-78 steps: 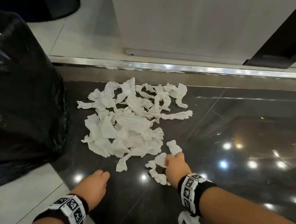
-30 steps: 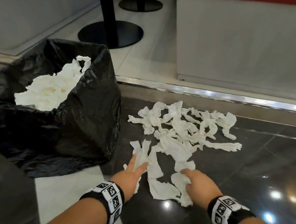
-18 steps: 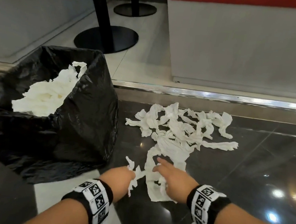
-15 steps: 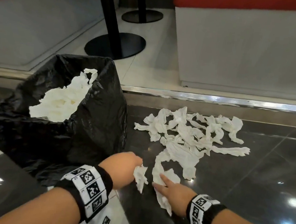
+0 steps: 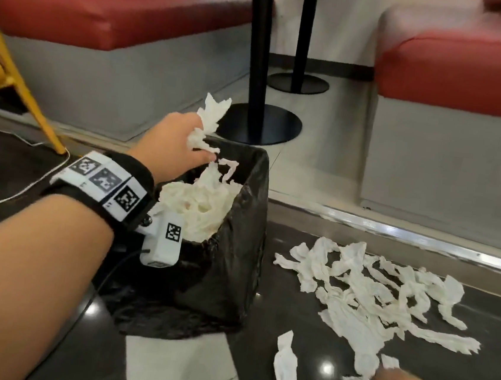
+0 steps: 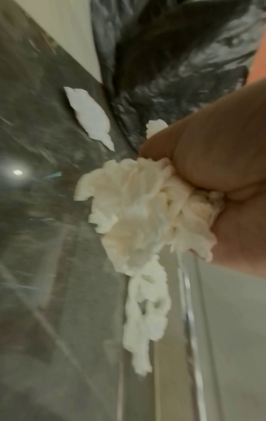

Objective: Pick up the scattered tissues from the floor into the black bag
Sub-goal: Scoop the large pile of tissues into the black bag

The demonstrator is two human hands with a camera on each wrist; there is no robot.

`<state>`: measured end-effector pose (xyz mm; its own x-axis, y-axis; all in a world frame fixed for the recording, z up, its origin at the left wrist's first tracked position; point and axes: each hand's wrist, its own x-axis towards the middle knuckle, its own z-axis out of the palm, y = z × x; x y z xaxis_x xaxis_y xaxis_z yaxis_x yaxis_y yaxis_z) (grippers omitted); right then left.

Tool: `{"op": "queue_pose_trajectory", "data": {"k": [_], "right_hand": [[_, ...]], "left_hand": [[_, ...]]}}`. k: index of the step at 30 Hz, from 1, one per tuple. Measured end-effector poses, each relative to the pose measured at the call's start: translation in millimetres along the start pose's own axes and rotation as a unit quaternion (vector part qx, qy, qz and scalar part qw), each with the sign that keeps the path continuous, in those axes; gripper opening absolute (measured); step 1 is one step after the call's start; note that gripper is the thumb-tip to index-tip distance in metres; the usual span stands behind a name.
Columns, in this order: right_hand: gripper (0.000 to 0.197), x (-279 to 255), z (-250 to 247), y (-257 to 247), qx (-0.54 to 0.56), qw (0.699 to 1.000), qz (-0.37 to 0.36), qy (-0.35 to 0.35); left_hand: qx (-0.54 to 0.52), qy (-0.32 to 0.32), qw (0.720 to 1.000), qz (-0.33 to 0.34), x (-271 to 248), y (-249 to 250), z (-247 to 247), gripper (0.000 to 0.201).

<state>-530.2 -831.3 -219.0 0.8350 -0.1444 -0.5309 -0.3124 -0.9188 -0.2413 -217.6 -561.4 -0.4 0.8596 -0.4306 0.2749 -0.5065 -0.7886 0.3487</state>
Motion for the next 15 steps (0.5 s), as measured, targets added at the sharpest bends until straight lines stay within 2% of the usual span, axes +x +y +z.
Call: {"op": "queue_pose_trajectory", "data": {"k": [2, 4, 5, 7, 9, 11, 12, 15], "right_hand": [[0.029, -18, -49, -16, -0.023, 0.995, 0.032, 0.088], [0.03, -29, -87, -31, -0.025, 0.99, 0.066, 0.126], [0.023, -33, -107, -45, -0.001, 0.986, 0.07, 0.152], [0.012, -38, -145, -80, 0.039, 0.969, 0.049, 0.237], [0.023, -37, -183, -126, 0.097, 0.945, 0.006, 0.313], [0.03, -24, -216, -171, 0.156, 0.91, -0.053, 0.379], [0.03, -14, -230, -193, 0.194, 0.891, -0.083, 0.402], [0.035, 28, -260, -254, 0.239, 0.846, -0.16, 0.449]], "left_hand": [[0.002, -0.055, 0.998, -0.043, 10, -16, 19, 0.053], [-0.006, -0.124, 0.987, -0.101, 17, -30, 34, 0.061], [0.005, -0.172, 0.978, -0.114, 19, -35, 40, 0.063], [0.058, -0.28, 0.953, -0.096, 23, -44, 45, 0.062], [0.086, -0.333, 0.937, -0.058, 25, -50, 41, 0.057], [0.079, -0.326, 0.942, -0.032, 26, -58, 31, 0.051], [0.065, -0.303, 0.95, -0.025, 27, -63, 25, 0.048], [-0.027, -0.195, 0.98, -0.041, 30, -79, 9, 0.04]]}}
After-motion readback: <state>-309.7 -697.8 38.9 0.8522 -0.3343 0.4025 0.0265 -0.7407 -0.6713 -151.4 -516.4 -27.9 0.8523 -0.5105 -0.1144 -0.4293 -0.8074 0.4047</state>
